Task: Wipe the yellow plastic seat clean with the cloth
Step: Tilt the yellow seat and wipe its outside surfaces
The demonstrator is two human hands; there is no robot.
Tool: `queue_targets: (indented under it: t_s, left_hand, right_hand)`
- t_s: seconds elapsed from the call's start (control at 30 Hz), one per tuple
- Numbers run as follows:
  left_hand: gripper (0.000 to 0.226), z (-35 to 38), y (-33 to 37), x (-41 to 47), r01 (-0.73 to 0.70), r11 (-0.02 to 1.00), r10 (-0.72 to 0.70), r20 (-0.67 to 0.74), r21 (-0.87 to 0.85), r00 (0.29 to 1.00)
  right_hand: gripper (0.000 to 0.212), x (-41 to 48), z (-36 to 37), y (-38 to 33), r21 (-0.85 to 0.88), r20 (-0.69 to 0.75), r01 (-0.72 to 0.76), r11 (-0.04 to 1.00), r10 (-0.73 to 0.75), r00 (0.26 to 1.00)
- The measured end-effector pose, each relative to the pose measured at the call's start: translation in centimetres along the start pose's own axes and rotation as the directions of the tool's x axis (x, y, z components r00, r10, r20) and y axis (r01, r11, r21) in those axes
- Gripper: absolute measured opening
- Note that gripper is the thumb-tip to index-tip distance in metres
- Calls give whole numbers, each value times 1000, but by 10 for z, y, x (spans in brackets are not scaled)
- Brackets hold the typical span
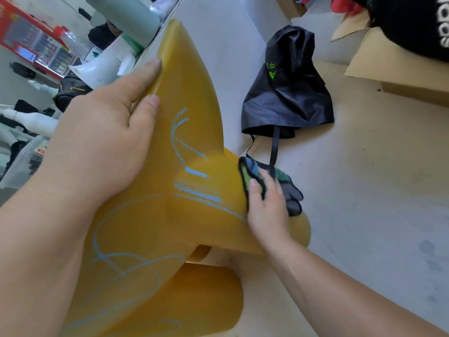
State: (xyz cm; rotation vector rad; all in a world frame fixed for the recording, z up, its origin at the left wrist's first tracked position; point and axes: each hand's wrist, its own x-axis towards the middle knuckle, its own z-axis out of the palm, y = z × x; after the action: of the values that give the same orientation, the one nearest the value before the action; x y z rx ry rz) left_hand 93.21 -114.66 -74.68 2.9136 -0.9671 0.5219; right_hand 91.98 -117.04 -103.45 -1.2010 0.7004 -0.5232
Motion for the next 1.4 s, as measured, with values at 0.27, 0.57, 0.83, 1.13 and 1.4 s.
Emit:
queue_targets:
  t_s: [0.27, 0.57, 0.83, 1.13, 1.4]
  left_hand:
    - [45, -2, 1, 0, 7, 1000, -8, 31, 26, 999]
    - [46, -3, 3, 1, -14, 998, 12, 31, 54, 999]
    - [46, -2, 3, 2, -43, 997, 41, 31, 63, 999]
    - [43, -10, 1, 2, 79, 965, -42, 148, -251, 988]
    - [45, -12, 2, 2, 168, 865, -66, 226, -472, 972]
  right_hand:
    - [52, -34, 8, 12, -96, 53, 512, 853, -509, 859]
    - [53, -29, 1, 54, -157, -47, -159, 975, 153, 987]
    - [50, -17, 20, -66, -10, 90, 539, 842, -536, 839]
    - [54, -21, 16, -39, -62, 57, 413, 909, -410, 911]
    - [56, -11, 37, -131, 65, 24, 518, 853, -520, 854]
